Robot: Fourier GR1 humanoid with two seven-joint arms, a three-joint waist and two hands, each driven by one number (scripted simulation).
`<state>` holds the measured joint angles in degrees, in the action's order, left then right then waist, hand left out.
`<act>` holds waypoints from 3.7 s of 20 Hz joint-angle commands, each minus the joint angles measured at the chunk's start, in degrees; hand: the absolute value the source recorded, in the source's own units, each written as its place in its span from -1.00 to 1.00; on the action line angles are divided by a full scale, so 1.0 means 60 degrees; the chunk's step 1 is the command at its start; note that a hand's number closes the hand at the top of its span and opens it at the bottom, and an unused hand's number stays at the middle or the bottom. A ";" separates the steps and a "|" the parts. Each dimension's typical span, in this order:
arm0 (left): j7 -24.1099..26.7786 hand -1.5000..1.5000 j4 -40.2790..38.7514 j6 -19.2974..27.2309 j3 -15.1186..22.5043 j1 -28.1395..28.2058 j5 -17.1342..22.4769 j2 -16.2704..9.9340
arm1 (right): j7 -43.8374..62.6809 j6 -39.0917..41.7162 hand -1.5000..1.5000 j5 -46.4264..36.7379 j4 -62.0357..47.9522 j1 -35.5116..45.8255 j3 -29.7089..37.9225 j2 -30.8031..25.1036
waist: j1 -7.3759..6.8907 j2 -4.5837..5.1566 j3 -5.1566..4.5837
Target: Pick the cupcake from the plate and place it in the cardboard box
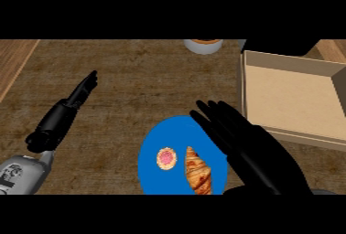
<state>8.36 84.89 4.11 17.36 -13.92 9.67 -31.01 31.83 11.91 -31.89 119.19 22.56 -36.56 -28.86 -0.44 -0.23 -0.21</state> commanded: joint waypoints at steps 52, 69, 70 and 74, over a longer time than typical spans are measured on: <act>-0.0715 0.00 0.0175 -0.1177 -0.1389 -0.0139 -0.1620 0.1644 | 0.3192 0.1512 -1.00 -0.2404 -0.6824 0.1767 -0.2607 0.4806 | 0.0045 0.0045 0.0036; -0.0453 0.00 0.0338 -0.1760 -0.1950 0.0382 -0.2228 0.2088 | 0.1807 0.1064 1.00 -0.3542 -0.7434 0.1083 -0.3038 0.4803 | 0.0050 0.0039 0.0036; -0.0335 0.00 0.0482 -0.2124 -0.2177 0.0530 -0.2005 0.1794 | 0.1246 0.1079 1.00 -0.3506 -0.7818 0.1712 -0.2492 0.4807 | 0.0015 0.0042 0.0036; -0.0829 0.00 0.0413 -0.1982 -0.2359 -0.0103 -0.2070 0.2008 | 0.0934 -0.0523 1.00 -0.3907 -0.8692 0.1950 -0.3099 0.4810 | -0.0028 0.0055 0.0038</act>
<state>4.54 87.42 -7.67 4.30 -12.87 -2.55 -19.52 41.08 14.74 -53.55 71.87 32.58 -53.78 -0.04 -0.37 -0.02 0.01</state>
